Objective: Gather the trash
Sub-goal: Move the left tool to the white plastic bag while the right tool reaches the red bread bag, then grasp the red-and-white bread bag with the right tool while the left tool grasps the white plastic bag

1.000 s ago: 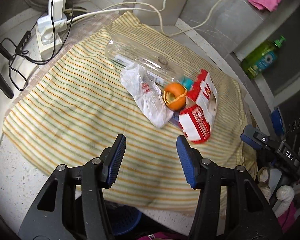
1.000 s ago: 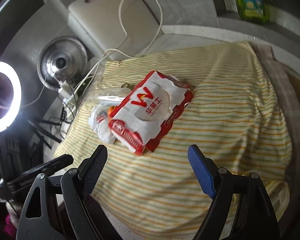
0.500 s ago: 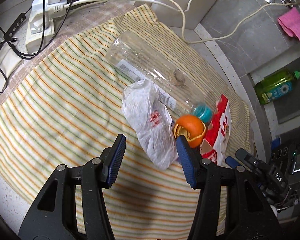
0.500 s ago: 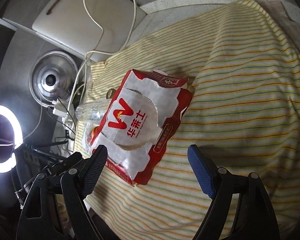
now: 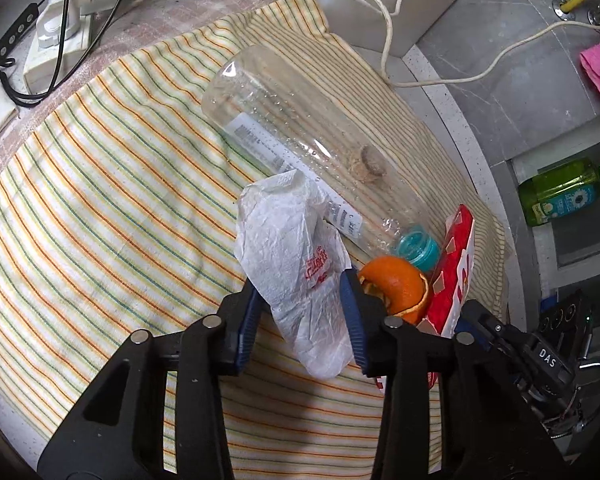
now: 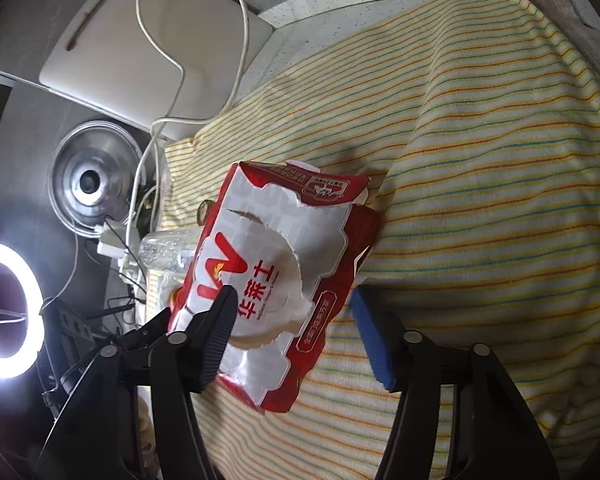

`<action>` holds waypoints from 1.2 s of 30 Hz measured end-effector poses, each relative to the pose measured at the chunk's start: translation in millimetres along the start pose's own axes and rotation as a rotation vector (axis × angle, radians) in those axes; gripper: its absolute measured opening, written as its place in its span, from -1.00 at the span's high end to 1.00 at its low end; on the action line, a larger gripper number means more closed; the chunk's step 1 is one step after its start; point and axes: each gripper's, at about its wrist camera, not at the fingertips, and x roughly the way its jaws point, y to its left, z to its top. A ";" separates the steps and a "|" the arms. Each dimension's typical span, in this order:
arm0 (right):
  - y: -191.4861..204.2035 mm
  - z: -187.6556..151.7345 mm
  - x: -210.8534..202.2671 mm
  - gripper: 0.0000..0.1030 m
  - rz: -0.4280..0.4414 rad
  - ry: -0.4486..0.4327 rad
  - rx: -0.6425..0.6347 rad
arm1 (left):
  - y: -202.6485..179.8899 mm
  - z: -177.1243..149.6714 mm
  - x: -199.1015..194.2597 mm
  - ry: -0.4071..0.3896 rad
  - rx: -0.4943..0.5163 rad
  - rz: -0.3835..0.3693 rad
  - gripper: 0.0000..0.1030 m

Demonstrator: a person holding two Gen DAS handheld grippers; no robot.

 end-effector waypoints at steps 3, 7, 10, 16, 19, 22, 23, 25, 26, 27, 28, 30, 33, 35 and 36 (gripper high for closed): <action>0.9 2.4 3.5 0.30 -0.039 0.001 -0.004 | 0.1 -0.1 0.8 0.001 0.008 -0.002 0.52; -4.3 3.3 10.2 0.68 -0.051 0.023 0.015 | -0.2 -0.7 -4.3 -0.013 0.026 -0.002 0.64; -1.1 1.9 8.6 0.80 -0.052 0.012 0.001 | -0.2 -0.8 -10.9 -0.025 0.037 -0.009 0.67; 4.8 -1.1 2.8 0.93 -0.044 -0.010 -0.021 | 0.2 -3.2 -27.7 -0.048 0.053 -0.030 0.74; 5.7 -3.9 -0.7 0.94 -0.038 -0.021 -0.035 | 1.0 -4.6 -37.8 -0.063 0.062 -0.039 0.77; 5.4 -5.2 -3.7 0.95 -0.030 -0.027 -0.033 | 1.1 -6.5 -47.4 -0.075 0.071 -0.055 0.79; 4.5 -5.9 -6.1 0.95 -0.023 -0.031 -0.029 | 0.1 -6.7 -49.6 -0.081 0.085 -0.054 0.79; 5.2 -6.8 -10.3 0.95 -0.017 -0.045 -0.034 | -0.6 -6.7 -51.9 -0.083 0.106 -0.036 0.79; 6.5 -7.1 -12.2 0.95 -0.022 -0.054 -0.043 | 1.0 -6.0 -52.2 -0.079 0.100 -0.041 0.79; 7.5 -7.3 -13.8 0.95 -0.028 -0.060 -0.053 | 3.2 -5.3 -52.4 -0.076 0.094 -0.044 0.79; 9.0 -7.6 -15.5 0.95 -0.032 -0.065 -0.061 | 5.0 -5.3 -51.9 -0.075 0.091 -0.042 0.79; 10.3 -8.6 -17.6 0.95 -0.034 -0.069 -0.069 | 10.7 -5.3 -49.7 -0.059 0.083 -0.026 0.78; 11.1 -10.6 -20.2 0.98 -0.034 -0.074 -0.074 | 18.5 -7.0 -45.9 -0.055 0.079 0.000 0.76; 12.2 -12.7 -21.2 0.98 -0.040 -0.079 -0.083 | 25.7 -7.2 -43.7 -0.056 0.065 0.014 0.74; 12.4 -12.9 -21.8 0.98 -0.042 -0.080 -0.085 | 29.7 -7.1 -42.7 -0.056 0.054 0.021 0.73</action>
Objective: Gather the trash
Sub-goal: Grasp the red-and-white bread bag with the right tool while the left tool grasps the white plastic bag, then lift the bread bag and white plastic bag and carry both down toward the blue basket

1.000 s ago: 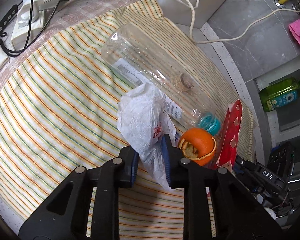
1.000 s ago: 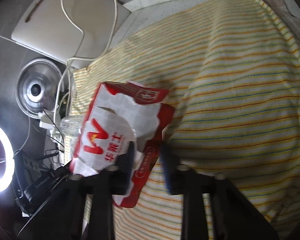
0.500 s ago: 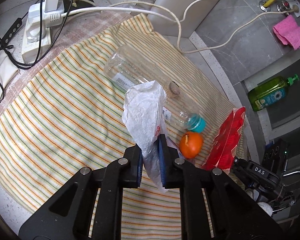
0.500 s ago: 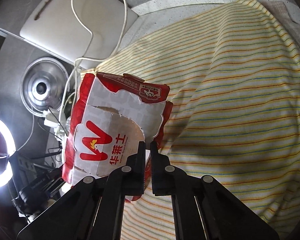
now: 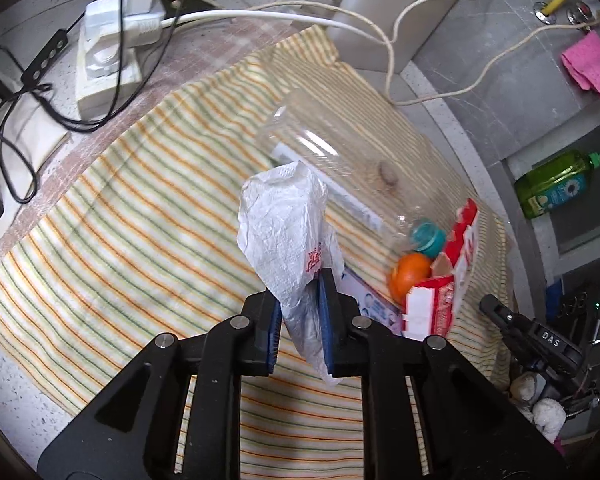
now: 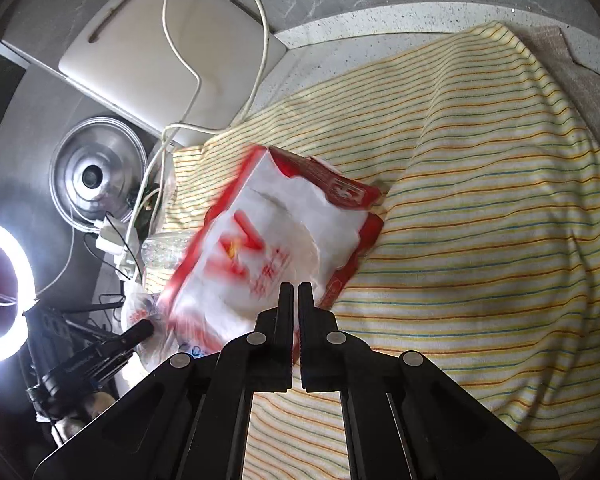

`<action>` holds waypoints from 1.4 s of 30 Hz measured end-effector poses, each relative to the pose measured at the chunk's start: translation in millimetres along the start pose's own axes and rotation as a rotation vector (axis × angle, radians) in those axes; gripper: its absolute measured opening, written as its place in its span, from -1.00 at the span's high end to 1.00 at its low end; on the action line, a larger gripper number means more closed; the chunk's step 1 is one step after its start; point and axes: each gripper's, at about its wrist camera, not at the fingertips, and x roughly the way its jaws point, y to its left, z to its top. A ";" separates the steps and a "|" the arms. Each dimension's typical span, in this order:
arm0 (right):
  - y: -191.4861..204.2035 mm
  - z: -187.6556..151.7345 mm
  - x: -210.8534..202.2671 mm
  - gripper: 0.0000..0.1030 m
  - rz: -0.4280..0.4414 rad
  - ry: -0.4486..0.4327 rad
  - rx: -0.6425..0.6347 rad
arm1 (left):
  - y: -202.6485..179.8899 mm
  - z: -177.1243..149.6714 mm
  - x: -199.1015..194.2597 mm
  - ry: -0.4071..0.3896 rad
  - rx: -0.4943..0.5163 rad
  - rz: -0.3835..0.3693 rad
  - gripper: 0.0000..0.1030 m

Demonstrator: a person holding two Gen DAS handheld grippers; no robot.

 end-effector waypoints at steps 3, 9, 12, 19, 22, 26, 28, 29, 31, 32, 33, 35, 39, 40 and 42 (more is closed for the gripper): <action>0.5 -1.2 1.3 0.98 -0.010 0.004 -0.011 | 11.4 -1.0 3.1 0.007 -0.028 0.011 0.65; -1.0 -1.2 8.5 0.97 0.004 0.039 -0.015 | 28.5 -4.9 4.8 0.016 -0.077 0.021 0.53; -7.3 0.9 20.0 0.74 -0.001 0.091 0.024 | 30.4 -4.9 2.4 0.008 -0.078 0.024 0.53; -23.4 13.4 35.8 0.60 0.017 0.093 0.148 | 36.4 -7.2 -2.4 -0.003 -0.101 0.023 0.53; -23.0 20.4 44.4 0.60 0.004 0.094 0.177 | 39.2 -7.3 -5.2 -0.010 -0.112 0.030 0.44; -8.4 25.2 46.6 0.60 -0.079 0.093 0.104 | 42.6 -8.5 -9.0 -0.020 -0.106 0.042 0.44; -0.8 28.4 50.2 0.60 -0.130 0.082 0.052 | 42.9 -9.4 -10.5 -0.023 -0.098 0.050 0.44; 1.2 29.7 51.5 0.60 -0.146 0.080 0.034 | 43.6 -10.0 -12.2 -0.029 -0.097 0.048 0.46; 5.3 32.2 54.4 0.60 -0.171 0.072 0.002 | 45.2 -10.3 -15.1 -0.039 -0.099 0.052 0.77; 9.1 33.2 56.6 0.60 -0.186 0.069 -0.026 | 46.3 -11.0 -17.1 -0.045 -0.104 0.048 0.84; 11.7 34.0 58.2 0.62 -0.198 0.069 -0.046 | 47.9 -11.6 -19.5 -0.051 -0.110 0.041 0.86; 14.8 33.5 59.6 0.72 -0.219 0.070 -0.082 | 50.1 -12.4 -24.8 -0.064 -0.116 0.035 0.87; 8.4 32.2 56.9 0.91 -0.197 0.065 -0.085 | 51.5 -12.1 -33.6 -0.079 -0.107 0.026 0.92; 7.3 32.5 56.8 0.92 -0.187 0.063 -0.076 | 51.0 -11.9 -35.7 -0.084 -0.106 0.021 0.92; 1.6 31.6 52.6 0.93 -0.154 0.056 -0.048 | 48.9 -12.0 -39.9 -0.091 -0.104 0.006 0.92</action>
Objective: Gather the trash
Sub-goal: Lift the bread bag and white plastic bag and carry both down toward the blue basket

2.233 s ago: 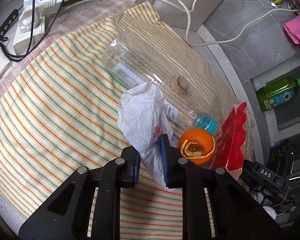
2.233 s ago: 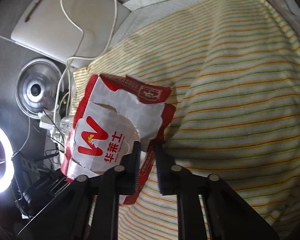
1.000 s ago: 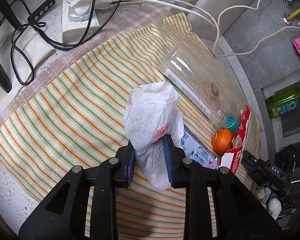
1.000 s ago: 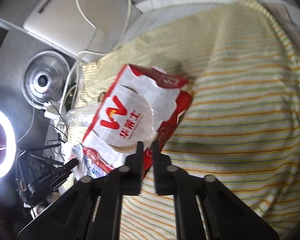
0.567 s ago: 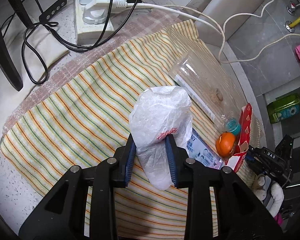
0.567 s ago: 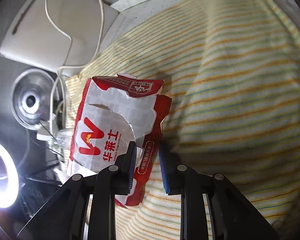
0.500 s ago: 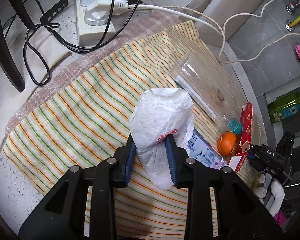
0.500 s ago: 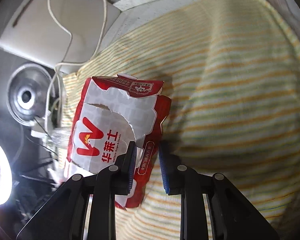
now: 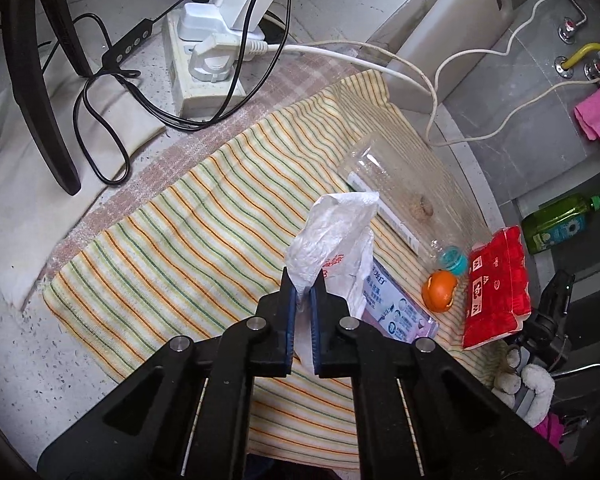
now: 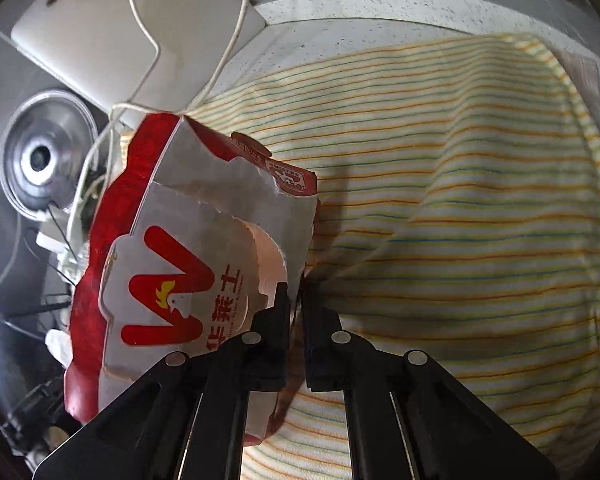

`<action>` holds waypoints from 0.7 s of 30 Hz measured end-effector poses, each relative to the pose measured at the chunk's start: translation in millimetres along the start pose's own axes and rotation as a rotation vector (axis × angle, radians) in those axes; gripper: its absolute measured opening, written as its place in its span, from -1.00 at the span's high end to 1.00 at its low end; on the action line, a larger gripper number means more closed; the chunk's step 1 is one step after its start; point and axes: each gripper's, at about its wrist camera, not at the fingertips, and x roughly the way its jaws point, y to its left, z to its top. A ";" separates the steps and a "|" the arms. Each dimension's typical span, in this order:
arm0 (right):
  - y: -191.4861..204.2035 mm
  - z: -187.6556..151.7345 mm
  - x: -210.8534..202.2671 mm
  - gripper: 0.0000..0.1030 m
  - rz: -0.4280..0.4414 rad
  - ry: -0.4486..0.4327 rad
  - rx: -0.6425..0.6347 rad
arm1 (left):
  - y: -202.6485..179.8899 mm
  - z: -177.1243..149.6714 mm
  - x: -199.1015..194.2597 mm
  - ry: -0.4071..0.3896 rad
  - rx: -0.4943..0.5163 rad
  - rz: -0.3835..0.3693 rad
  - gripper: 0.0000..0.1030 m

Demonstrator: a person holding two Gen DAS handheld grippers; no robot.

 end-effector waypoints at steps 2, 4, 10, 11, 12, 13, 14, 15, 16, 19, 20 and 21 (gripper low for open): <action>-3.9 -1.6 -4.3 0.93 0.027 -0.008 0.017 | -4.4 -1.2 -4.7 -0.006 0.011 -0.012 0.92; -6.8 -3.2 -8.7 0.93 0.042 -0.015 0.023 | -8.6 -3.3 -9.1 -0.010 0.024 -0.023 0.93; -12.3 -11.8 -26.3 0.94 0.099 -0.035 0.038 | -17.5 -9.0 -21.7 -0.016 0.046 -0.061 0.93; -11.9 -14.1 -29.7 0.94 0.109 -0.037 0.035 | -18.4 -10.5 -24.1 -0.018 0.049 -0.067 0.93; -12.6 -16.1 -33.2 0.94 0.117 -0.038 0.030 | -19.4 -11.9 -25.6 -0.018 0.052 -0.072 0.93; -10.7 -19.2 -37.5 0.94 0.127 -0.041 0.021 | -20.2 -13.9 -27.7 -0.018 0.055 -0.077 0.93; -8.9 -22.7 -40.9 0.94 0.133 -0.042 0.011 | -20.7 -15.8 -29.9 -0.018 0.059 -0.081 0.93; -8.4 -24.0 -43.7 0.94 0.139 -0.044 0.003 | -20.8 -17.5 -32.0 -0.017 0.063 -0.084 0.93; -4.7 -27.4 -46.7 0.94 0.147 -0.046 -0.005 | -21.0 -19.2 -34.1 -0.016 0.067 -0.086 0.93; 2.2 -37.0 -54.8 0.94 0.178 -0.047 -0.018 | -20.0 -26.6 -40.5 -0.012 0.081 -0.094 0.93; 4.3 -41.9 -57.9 0.94 0.190 -0.045 -0.021 | -19.5 -29.6 -43.0 -0.011 0.087 -0.095 0.93; 4.7 -44.3 -60.7 0.94 0.198 -0.043 -0.024 | -18.5 -32.7 -45.6 -0.009 0.092 -0.097 0.93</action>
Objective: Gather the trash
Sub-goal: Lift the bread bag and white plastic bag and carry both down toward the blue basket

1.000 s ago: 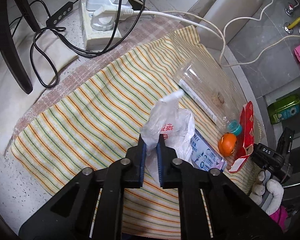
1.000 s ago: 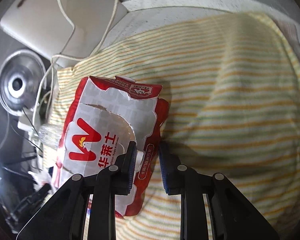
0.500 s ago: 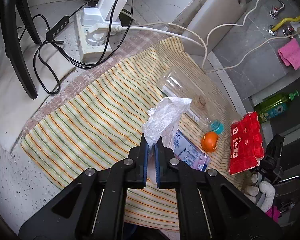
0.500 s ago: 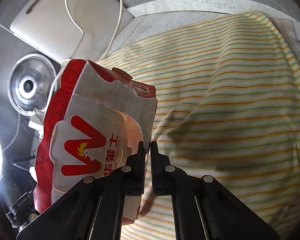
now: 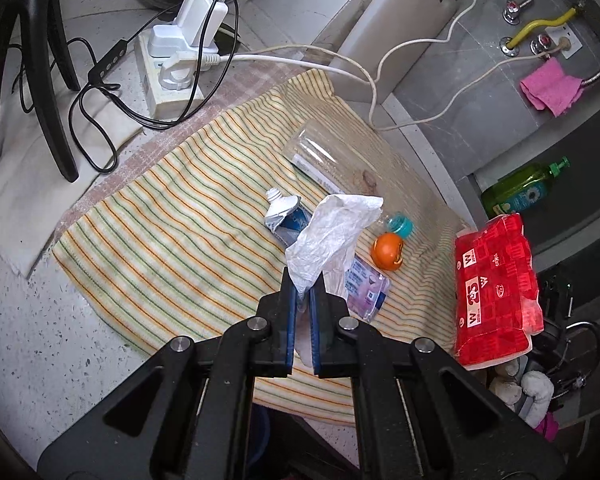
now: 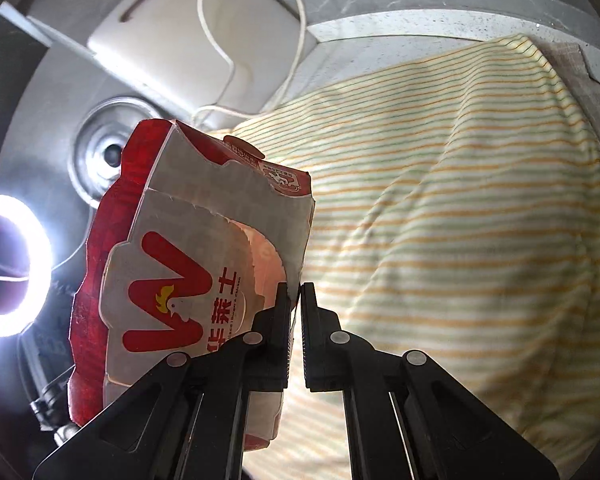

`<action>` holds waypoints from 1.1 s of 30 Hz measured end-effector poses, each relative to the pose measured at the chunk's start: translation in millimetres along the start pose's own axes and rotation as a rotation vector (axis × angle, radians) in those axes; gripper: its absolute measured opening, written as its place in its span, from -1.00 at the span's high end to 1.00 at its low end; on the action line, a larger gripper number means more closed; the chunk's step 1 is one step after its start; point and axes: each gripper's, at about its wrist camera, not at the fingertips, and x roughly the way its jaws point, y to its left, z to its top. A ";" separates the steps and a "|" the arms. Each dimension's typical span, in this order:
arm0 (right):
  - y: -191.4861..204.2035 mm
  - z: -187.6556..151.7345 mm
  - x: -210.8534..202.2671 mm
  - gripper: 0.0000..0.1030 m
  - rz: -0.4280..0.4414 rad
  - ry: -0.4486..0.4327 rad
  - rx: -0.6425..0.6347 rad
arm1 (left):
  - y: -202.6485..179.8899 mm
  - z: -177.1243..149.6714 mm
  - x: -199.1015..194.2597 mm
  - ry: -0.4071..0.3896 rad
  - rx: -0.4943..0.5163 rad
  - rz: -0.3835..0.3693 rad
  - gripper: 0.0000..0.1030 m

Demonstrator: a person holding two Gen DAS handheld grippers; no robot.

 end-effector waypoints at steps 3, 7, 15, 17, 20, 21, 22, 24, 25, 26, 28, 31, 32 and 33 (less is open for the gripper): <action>9.0 -12.5 -1.6 0.94 0.017 0.012 -0.006 | 2.7 -9.9 -8.6 0.004 0.009 -0.010 0.93; 16.3 -34.6 -4.3 0.94 0.034 0.026 -0.006 | 9.1 -25.1 -20.1 0.014 0.021 -0.021 0.93; 41.0 -86.2 -6.3 0.94 0.049 0.044 -0.021 | 26.1 -58.6 -44.0 0.043 0.052 -0.023 0.93; 46.8 -98.9 -3.9 0.94 0.050 0.052 -0.027 | 31.1 -67.6 -48.9 0.053 0.060 -0.022 0.93; 53.9 -117.2 -0.1 0.94 0.050 0.062 -0.035 | 36.8 -79.9 -54.8 0.066 0.076 -0.015 0.93; 56.2 -123.5 0.1 0.94 0.049 0.064 -0.040 | 38.7 -84.2 -56.6 0.071 0.082 -0.012 0.93; 58.2 -127.0 2.7 0.94 0.046 0.066 -0.044 | 40.8 -88.4 -57.9 0.076 0.087 -0.010 0.93; 62.8 -137.5 4.9 0.94 0.042 0.072 -0.053 | 45.1 -96.2 -59.4 0.086 0.097 -0.007 0.93; 65.1 -144.0 6.5 0.94 0.041 0.077 -0.056 | 47.3 -100.5 -60.1 0.092 0.100 -0.006 0.93; 67.1 -149.7 8.4 0.94 0.038 0.080 -0.061 | 49.1 -105.1 -60.9 0.098 0.104 -0.004 0.93; 69.7 -162.0 8.3 0.94 0.031 0.088 -0.069 | 53.1 -113.5 -61.6 0.109 0.112 0.000 0.93; 72.4 -179.5 12.0 0.94 0.023 0.103 -0.078 | 58.8 -126.2 -61.2 0.128 0.120 0.007 0.93; 73.3 -184.8 14.6 0.94 0.019 0.109 -0.079 | 60.7 -130.3 -60.9 0.134 0.123 0.010 0.93; 73.8 -190.2 16.1 0.94 0.017 0.116 -0.079 | 62.9 -134.4 -60.4 0.140 0.125 0.013 0.93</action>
